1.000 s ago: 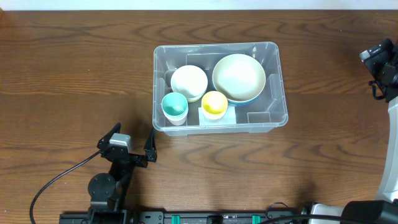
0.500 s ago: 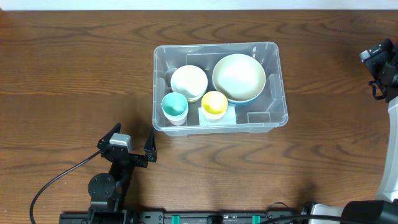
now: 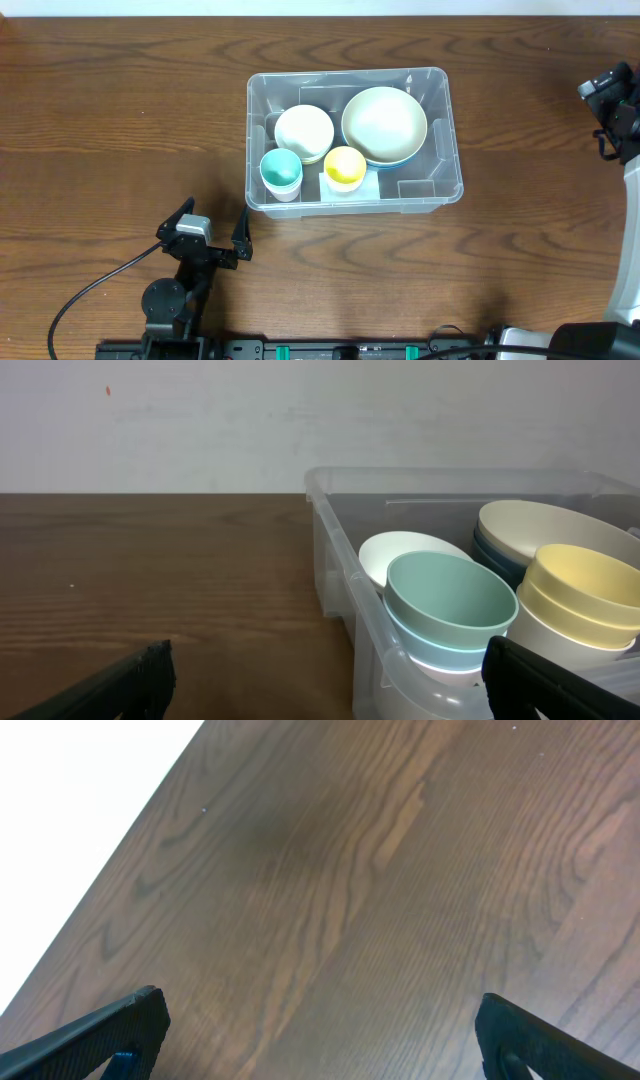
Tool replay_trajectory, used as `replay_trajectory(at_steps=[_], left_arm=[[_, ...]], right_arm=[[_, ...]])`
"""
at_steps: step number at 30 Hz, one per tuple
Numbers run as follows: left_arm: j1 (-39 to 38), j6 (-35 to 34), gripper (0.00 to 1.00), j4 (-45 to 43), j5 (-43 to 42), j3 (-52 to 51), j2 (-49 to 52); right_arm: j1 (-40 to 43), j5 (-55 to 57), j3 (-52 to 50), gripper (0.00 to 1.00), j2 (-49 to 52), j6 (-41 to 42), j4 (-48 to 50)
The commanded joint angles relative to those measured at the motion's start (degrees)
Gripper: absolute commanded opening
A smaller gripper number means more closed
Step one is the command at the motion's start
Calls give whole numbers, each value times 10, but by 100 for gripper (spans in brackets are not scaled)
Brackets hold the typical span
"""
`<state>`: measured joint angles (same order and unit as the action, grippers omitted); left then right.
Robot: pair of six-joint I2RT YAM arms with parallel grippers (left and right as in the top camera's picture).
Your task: Pack container
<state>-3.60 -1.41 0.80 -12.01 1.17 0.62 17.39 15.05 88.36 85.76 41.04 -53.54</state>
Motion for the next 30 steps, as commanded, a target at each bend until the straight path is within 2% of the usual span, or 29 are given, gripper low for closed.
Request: replay_trajectory(at_steps=[1, 14, 23, 28, 30], left_arm=[[-2, 10, 98, 21, -4, -9, -4], [-2, 10, 98, 21, -4, -9, -4], [-2, 10, 98, 21, -4, -9, -4], [-2, 10, 98, 21, -4, -9, -4], [-2, 10, 98, 21, -4, -9, -4]], right_arm=[[-20, 6, 4, 99, -16, 7, -1], [-131, 6, -26, 99, -201, 7, 0], [-153, 8, -248, 99, -380, 6, -8], [-153, 65, -334, 99, -472, 2, -57], [-153, 85, -365, 99, -509, 2, -49]])
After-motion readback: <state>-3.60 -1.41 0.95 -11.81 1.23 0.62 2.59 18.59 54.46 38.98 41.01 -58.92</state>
